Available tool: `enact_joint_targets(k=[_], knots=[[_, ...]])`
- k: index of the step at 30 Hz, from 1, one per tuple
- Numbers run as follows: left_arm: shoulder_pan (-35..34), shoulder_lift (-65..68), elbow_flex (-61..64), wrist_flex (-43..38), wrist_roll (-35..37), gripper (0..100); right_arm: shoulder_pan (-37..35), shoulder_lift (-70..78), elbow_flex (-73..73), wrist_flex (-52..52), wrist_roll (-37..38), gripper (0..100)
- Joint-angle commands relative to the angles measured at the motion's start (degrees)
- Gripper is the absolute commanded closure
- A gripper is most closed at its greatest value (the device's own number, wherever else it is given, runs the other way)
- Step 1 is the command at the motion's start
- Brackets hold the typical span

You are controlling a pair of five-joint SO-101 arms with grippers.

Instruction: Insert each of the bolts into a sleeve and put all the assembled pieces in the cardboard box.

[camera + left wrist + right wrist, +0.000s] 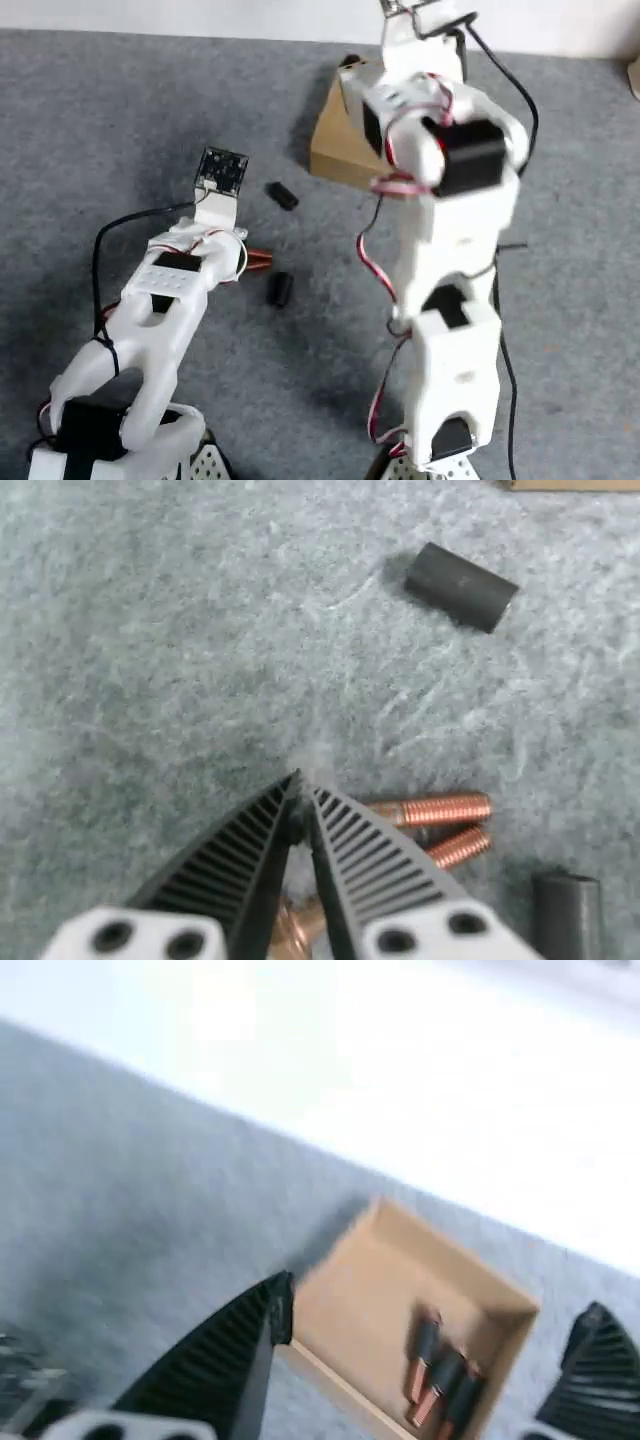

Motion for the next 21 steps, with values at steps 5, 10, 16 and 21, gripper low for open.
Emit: enact_joint_targets(k=[5,10,16,21], knots=[[-1.19,-0.48,-2.77,0.18,0.35,99,-12.09,-26.07,38.37,1.19,-1.41,63.5],[-4.53,-0.48,-3.47,0.18,5.63,99,-19.91,-39.87,68.79,-3.03,-6.77,63.5],[-10.51,-0.48,-3.56,-0.09,12.92,99,-20.62,-49.8,107.74,-29.32,-8.7,63.5],[-10.95,-0.48,-3.56,-0.09,13.8,99,-22.2,-46.9,131.74,-51.12,-13.19,63.5]])
